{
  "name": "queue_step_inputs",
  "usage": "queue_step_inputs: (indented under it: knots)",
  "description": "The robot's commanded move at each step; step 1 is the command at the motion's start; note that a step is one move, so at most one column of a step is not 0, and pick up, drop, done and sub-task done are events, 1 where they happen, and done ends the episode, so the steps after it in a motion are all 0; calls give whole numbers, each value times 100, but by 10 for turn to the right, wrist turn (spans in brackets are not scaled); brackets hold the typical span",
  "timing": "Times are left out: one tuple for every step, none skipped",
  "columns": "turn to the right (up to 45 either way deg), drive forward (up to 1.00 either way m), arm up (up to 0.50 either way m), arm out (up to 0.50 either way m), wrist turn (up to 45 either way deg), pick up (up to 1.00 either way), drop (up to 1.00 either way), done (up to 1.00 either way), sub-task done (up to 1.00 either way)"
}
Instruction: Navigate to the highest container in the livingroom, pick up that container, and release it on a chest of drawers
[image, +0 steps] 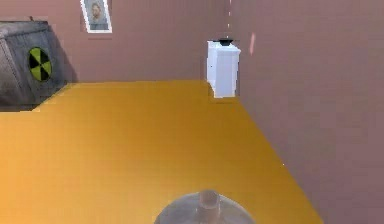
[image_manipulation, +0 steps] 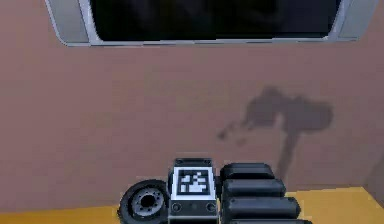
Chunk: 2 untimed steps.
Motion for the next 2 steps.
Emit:
queue_step_inputs:
  knots:
    - [0, 100, 0, 0, 0, 0, 0, 0, 0]
    - [0, 100, 0, 0, 0, 0, 0, 0, 0]
